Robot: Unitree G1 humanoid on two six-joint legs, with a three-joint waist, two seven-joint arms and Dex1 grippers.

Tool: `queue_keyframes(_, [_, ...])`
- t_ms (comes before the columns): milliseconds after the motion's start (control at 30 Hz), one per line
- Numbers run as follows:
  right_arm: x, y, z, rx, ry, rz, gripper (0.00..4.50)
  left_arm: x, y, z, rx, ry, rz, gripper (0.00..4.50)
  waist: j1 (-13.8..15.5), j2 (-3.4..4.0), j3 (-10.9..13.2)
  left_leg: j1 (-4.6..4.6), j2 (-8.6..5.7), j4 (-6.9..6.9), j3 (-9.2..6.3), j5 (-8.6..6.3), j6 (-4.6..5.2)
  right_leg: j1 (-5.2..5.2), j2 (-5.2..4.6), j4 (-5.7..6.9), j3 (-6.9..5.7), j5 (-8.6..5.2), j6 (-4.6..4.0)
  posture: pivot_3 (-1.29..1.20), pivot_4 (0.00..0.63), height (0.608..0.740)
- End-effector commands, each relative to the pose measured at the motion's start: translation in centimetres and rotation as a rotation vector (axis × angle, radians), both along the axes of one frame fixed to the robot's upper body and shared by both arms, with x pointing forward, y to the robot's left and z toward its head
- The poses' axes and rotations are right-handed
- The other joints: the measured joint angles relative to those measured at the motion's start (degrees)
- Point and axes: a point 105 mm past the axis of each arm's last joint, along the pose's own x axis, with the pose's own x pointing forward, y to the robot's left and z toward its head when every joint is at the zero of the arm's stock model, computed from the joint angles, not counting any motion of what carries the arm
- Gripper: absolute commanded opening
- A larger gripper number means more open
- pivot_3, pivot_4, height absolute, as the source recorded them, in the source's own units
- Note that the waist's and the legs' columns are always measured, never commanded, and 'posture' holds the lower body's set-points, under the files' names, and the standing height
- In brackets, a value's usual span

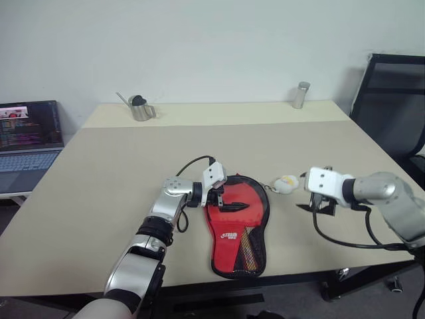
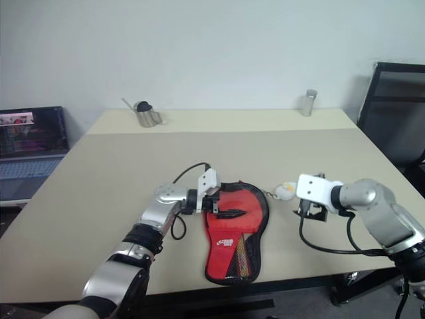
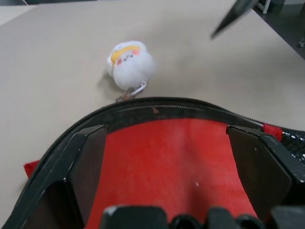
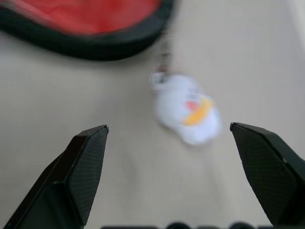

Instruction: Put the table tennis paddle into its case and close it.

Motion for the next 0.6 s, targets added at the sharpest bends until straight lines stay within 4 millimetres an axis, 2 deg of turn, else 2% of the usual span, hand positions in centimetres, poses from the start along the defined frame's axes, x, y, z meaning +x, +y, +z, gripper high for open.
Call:
queue_keyframes(33, [1.5, 0.9, 0.4, -0.029, -0.056, 0.074, 4.5, 0.0, -0.4, 1.1, -0.015, -0.038, -0.012, 4.33, 0.05, 0.0, 0.0, 0.0, -0.02, 0.01, 0.02, 0.0, 0.0, 0.0, -0.03, 0.01, -0.03, 0.0, 0.0, 0.0, 0.15, 0.74])
queue_keyframes(233, [4.7, 0.7, -0.2, -0.077, -0.116, 0.056, 4.5, -0.1, -0.3, 1.0, -0.007, -0.036, -0.009, 4.33, 0.3, 0.0, 0.0, 0.02, -0.01, 0.03, 0.03, 0.01, -0.01, 0.0, -0.08, 0.06, -0.05, 0.01, -0.01, 0.0, 0.15, 0.74])
queue_keyframes(400, [6.1, 0.1, -1.5, -0.159, -0.13, 0.058, 4.5, -0.2, -0.1, 0.9, -0.002, -0.034, -0.008, 4.33, 0.31, 0.01, 0.01, 0.0, -0.01, 0.02, 0.04, 0.01, -0.02, -0.01, -0.11, 0.06, -0.04, 0.01, -0.01, 0.0, 0.15, 0.74])
queue_keyframes(533, [6.7, 0.4, -2.1, -0.174, -0.145, 0.066, 4.5, -0.3, 0.0, 0.8, 0.004, -0.03, -0.007, 4.33, 0.24, 0.01, 0.01, 0.06, -0.01, 0.04, 0.06, 0.01, -0.02, 0.01, -0.11, 0.12, -0.02, 0.01, -0.02, 0.0, 0.15, 0.74])
queue_keyframes(600, [6.9, 0.7, -2.1, -0.172, -0.157, 0.072, 4.11, -0.3, 0.0, 0.6, 0.01, -0.024, -0.007, 4.37, 0.12, 0.02, 0.0, 0.14, -0.01, 0.06, 0.09, 0.02, -0.02, 0.04, -0.11, 0.2, 0.03, 0.01, -0.02, 0.0, 0.15, 0.74])
